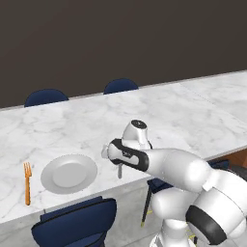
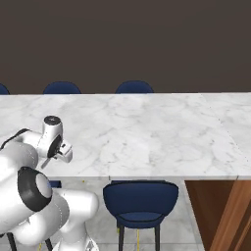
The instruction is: Take the fork and place it on the left side of the plate. Then take the spoon and place it on the right side of the plate. Make sure they're directly next to the plate.
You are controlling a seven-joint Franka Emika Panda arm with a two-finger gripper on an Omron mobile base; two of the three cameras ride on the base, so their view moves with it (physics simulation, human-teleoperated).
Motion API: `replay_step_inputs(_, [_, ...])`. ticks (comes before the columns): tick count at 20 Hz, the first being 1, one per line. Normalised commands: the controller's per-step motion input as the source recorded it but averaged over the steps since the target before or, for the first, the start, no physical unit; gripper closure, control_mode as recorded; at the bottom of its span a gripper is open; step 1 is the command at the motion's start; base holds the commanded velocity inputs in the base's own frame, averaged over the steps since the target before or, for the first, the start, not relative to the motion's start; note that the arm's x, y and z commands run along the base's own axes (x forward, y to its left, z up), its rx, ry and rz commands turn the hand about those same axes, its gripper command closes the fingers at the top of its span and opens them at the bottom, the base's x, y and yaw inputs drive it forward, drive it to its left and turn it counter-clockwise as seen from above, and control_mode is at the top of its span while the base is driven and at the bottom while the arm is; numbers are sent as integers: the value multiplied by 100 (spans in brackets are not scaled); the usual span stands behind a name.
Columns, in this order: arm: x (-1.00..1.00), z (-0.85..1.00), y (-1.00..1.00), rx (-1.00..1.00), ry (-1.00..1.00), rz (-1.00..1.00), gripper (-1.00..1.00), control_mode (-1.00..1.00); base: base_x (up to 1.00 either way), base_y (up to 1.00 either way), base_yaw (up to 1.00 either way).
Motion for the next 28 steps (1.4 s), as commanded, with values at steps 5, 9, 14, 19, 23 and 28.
replay_step_inputs(5, [42, -5, 2, 0, 1, 0, 100, -100, 0, 0, 0])
replay_step_inputs(9, [47, -8, 10, 0, 7, 0, 100, -100, 0, 0, 0])
replay_step_inputs(14, [23, -21, 25, 0, 7, 0, 100, -100, 0, 0, 0])
replay_step_inputs(19, [4, -22, 25, 0, 7, 0, 100, -100, 0, 0, 0])
replay_step_inputs(23, [0, -21, 5, 0, 9, 0, 100, -100, 0, 0, 0])
replay_step_inputs(28, [0, -15, 0, 0, 5, 0, 100, -100, 0, 0, 0])
